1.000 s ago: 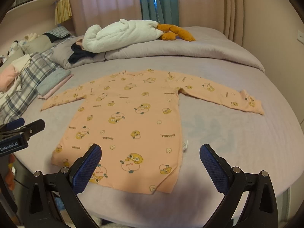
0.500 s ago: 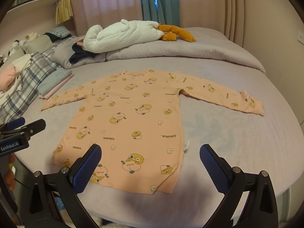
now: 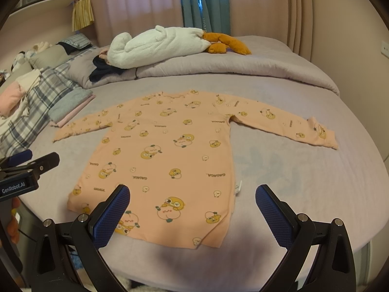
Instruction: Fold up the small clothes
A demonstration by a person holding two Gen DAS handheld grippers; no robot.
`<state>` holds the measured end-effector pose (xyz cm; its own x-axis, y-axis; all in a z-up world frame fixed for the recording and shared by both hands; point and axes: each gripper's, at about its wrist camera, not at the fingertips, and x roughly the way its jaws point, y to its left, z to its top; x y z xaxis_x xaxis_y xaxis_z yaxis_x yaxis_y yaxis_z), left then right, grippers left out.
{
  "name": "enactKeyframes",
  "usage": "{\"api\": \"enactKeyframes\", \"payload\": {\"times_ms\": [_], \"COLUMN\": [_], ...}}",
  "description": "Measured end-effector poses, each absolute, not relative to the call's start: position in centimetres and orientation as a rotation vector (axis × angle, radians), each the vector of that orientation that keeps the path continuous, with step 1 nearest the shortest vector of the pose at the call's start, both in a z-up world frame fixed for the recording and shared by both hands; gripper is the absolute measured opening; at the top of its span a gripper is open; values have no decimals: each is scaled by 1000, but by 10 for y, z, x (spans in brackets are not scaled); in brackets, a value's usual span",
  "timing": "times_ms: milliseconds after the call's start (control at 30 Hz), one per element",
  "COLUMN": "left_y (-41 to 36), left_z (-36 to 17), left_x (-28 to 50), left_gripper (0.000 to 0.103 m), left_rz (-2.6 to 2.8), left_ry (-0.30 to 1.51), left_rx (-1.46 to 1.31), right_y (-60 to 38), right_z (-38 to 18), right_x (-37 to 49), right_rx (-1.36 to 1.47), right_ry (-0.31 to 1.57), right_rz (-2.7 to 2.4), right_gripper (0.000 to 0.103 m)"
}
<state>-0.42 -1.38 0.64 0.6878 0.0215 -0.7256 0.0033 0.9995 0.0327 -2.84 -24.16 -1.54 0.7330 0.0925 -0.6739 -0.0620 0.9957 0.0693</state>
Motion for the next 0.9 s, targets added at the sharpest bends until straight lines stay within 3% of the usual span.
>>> {"api": "enactKeyframes", "payload": {"times_ms": [900], "left_y": [-15], "left_z": [-7], "left_x": [5], "left_gripper": [103], "left_rz": [1], "left_ry": [846], "left_rx": [44], "right_y": [-253], "right_z": [-22], "right_x": [-25], "right_rx": [81], "right_ry": [758], "right_rz": [83], "right_gripper": [102]}}
